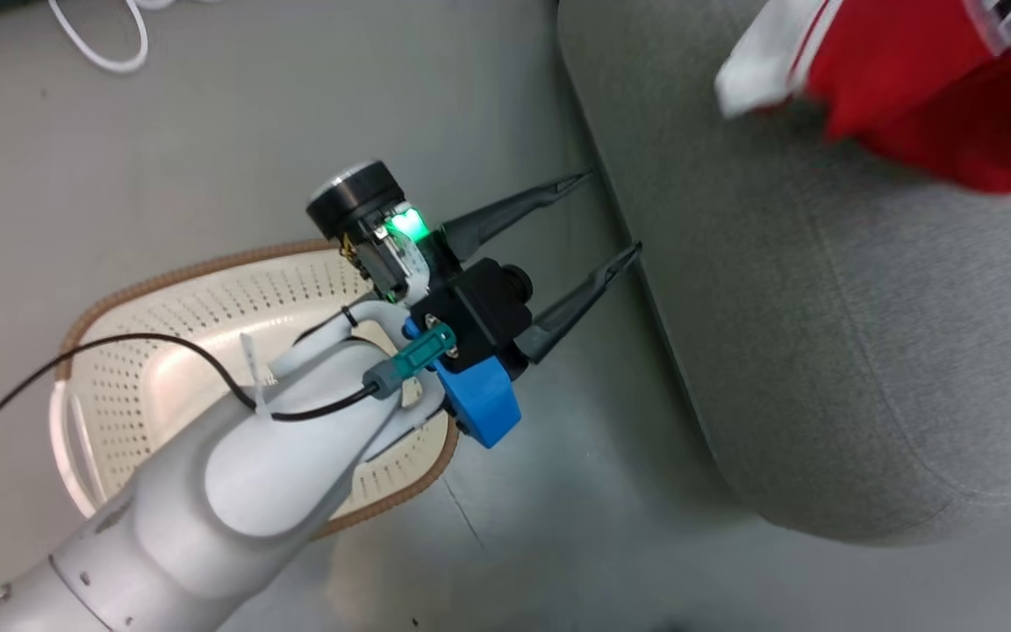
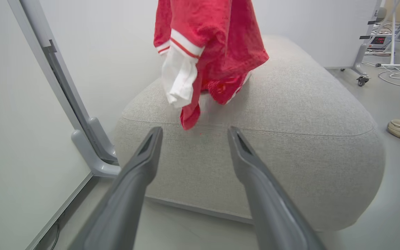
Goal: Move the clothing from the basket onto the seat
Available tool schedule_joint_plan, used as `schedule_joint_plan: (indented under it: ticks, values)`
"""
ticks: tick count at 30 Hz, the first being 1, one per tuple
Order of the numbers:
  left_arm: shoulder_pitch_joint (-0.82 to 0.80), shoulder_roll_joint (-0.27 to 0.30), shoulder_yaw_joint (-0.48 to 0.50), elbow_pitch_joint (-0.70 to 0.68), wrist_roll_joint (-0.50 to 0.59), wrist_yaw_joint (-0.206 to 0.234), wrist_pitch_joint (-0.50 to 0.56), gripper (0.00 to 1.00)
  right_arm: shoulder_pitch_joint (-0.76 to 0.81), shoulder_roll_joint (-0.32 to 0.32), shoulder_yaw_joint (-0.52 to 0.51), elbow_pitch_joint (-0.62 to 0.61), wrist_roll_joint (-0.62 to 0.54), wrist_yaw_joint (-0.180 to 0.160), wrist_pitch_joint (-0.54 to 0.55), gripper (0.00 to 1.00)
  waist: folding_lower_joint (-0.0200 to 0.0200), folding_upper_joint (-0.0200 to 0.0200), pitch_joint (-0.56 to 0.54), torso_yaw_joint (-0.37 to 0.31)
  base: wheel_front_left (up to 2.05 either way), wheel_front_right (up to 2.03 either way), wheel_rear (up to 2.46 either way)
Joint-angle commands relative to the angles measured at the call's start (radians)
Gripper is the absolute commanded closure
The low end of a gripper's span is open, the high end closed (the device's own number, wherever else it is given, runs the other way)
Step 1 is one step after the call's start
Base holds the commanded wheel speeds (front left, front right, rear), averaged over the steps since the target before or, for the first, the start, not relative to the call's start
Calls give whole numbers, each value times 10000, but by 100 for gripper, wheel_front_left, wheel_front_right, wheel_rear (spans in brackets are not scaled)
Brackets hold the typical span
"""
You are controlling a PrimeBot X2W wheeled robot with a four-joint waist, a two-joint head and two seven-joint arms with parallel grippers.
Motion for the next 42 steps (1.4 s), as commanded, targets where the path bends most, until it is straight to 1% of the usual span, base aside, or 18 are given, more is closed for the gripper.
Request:
schedule_joint_plan:
  ticks: [1,6,9,12,14,16,18,22,30,34,38,39,40,42]
  values:
    - [-215,170,78,-121,72,-10,62,0,-432,-292,-258,-5,54,-7,-6,100,-1,-1,872,122,0,0,0]
    - [-614,519,136,-539,175,-23,253,0,-1928,-1757,-1281,760,354,-7,24,100,-1,-1,1744,185,0,0,0]
    - [-816,684,149,-785,257,-8,377,0,-2393,-2480,-1657,1349,267,-7,15,100,-1,-1,2196,235,0,0,0]
    - [-956,780,131,-1021,344,3,455,0,-2544,-2947,-2083,1910,194,-7,4,100,-1,-1,2515,282,0,0,0]
    - [-1058,860,128,-1136,352,3,500,0,-2481,-3112,-2357,2273,203,-7,-5,100,-1,-1,2673,319,0,0,0]
    - [-1094,921,137,-1239,367,17,526,0,-2316,-3083,-2620,2574,220,-7,-1,100,-1,-1,2791,351,0,0,0]
    - [-1098,953,149,-1275,359,35,531,0,-2179,-2997,-2648,2725,197,-7,0,100,-1,-1,2843,344,0,0,0]
    - [-1161,1005,135,-1371,350,66,548,0,-1757,-2736,-2517,3247,-22,-9,-2,100,-1,-1,2968,375,0,0,0]
    - [-1213,978,61,-1339,287,96,493,0,-1091,-2207,-2394,4428,248,-7,-3,100,-1,-1,3059,610,0,0,0]
    - [-1217,1008,37,-1279,264,100,469,0,-708,-1779,-2447,4668,178,-7,-4,100,-1,-1,3017,639,0,0,0]
    - [-1229,1018,21,-1218,218,140,436,0,-323,-1328,-2577,4582,55,-7,-4,100,-1,-1,2858,610,0,0,0]
    - [-1208,1018,20,-1193,200,158,419,0,-264,-1241,-2648,4546,22,-7,-4,90,-1,-1,2789,591,0,0,0]
    - [-1141,994,8,-1131,160,176,355,0,-69,-1041,-2794,4432,-37,-7,-4,0,-1,-1,2615,551,0,0,0]
    - [-1029,951,-2,-1061,118,220,275,0,248,-790,-2840,4241,-151,-7,-4,0,-1,-1,2386,511,0,0,0]
